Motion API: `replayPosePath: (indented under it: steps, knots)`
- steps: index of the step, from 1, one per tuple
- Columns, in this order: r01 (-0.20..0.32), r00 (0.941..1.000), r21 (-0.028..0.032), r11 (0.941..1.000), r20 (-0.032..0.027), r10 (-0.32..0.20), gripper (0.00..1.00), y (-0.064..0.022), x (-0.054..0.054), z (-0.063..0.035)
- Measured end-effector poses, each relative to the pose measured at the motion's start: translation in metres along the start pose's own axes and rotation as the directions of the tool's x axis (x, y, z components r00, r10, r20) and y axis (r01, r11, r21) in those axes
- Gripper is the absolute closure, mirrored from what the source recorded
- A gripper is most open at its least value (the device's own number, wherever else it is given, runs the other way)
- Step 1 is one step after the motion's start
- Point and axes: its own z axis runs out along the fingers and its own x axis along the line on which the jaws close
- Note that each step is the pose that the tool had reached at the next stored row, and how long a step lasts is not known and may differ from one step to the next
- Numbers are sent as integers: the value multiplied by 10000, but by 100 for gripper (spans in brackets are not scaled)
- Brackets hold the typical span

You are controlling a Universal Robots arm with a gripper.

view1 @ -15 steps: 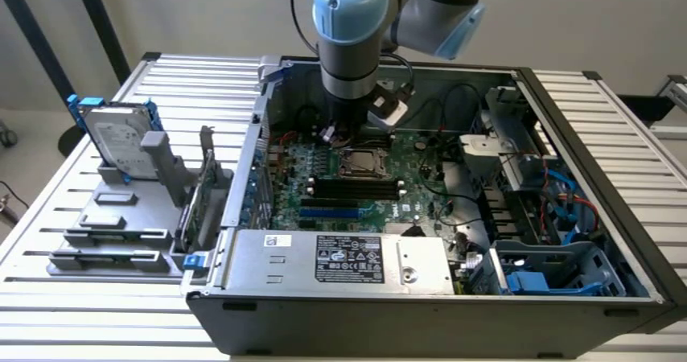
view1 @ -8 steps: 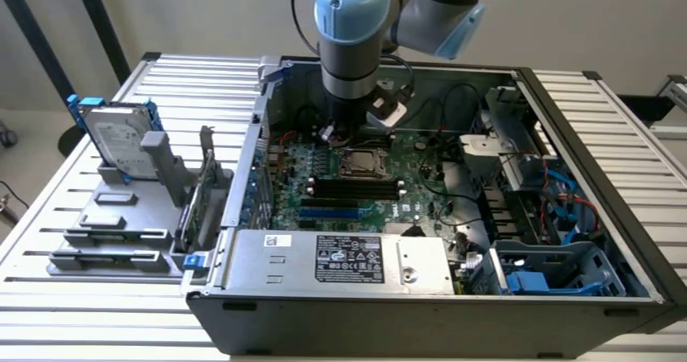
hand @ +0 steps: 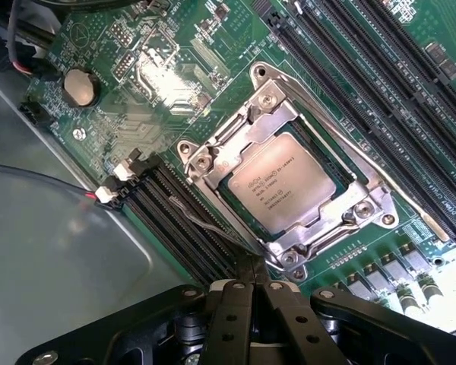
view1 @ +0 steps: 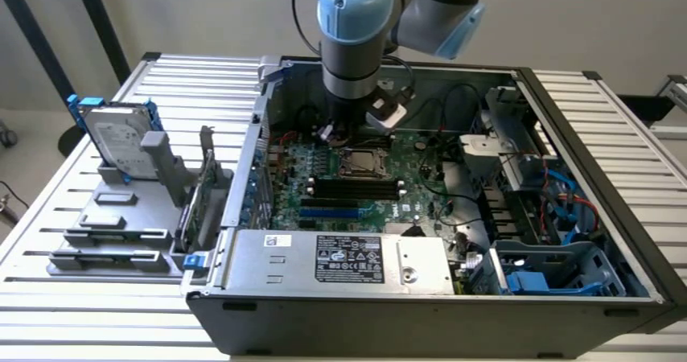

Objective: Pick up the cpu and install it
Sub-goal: 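Install the first cpu locking lever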

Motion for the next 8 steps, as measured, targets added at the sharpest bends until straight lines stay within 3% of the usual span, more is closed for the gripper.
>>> replayPosePath:
  steps: [8]
  knots:
    - [-66,10000,-20,10000,-15,66,89,17,29,6]
